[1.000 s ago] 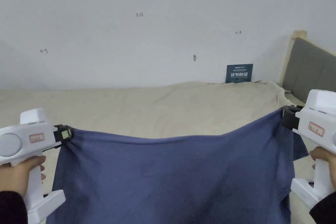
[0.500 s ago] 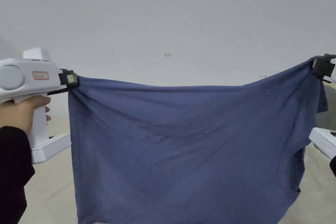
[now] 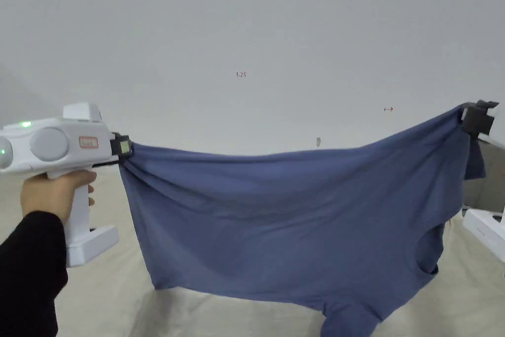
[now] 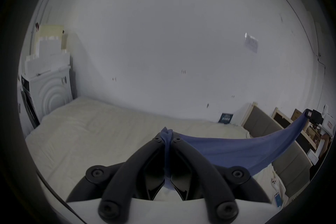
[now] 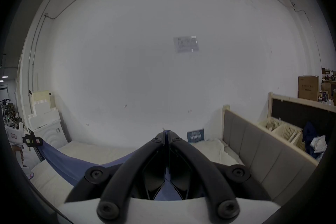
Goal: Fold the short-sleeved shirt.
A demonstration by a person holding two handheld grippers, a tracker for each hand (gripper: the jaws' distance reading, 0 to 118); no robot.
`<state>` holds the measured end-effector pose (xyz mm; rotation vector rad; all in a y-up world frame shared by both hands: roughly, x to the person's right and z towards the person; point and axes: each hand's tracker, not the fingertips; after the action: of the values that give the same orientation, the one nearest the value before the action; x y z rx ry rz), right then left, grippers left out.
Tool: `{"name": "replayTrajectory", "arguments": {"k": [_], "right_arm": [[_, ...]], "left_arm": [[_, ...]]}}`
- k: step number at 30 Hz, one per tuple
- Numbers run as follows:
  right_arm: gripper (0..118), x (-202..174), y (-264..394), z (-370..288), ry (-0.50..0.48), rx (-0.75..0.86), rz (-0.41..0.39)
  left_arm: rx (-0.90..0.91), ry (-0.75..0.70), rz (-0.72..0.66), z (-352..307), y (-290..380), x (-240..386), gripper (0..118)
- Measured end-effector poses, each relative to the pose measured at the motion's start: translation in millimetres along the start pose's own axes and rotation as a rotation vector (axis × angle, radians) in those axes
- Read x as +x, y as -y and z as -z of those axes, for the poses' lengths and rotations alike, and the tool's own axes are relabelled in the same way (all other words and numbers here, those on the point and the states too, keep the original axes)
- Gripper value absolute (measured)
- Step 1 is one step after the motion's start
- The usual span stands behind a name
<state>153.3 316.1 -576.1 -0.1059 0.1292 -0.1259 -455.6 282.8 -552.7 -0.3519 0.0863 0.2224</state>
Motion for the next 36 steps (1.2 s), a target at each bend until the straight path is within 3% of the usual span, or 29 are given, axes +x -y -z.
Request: {"name": "replayTrajectory", "arguments": {"k": [7,20,31,36], "right_arm": [[0,10,103,-10,0.000,-0.144,0.031],[0,8,281,-160,-0.005,-0.383,0.099],[0,24,338,-273,0.019,-0.481,0.143],[0,25,339,-314,0.022,-0.491,0.103]], "left_arm": [[-0.161,-0.019,-0.045,38,109,-21,1],[-0.448,-0.077,-0.058,-49,311,-69,1],[-0.490,-0.096,-0.084,-127,368,-83,1],[-0.485,-0.095,-0.074,-156,376,-96,1]]}}
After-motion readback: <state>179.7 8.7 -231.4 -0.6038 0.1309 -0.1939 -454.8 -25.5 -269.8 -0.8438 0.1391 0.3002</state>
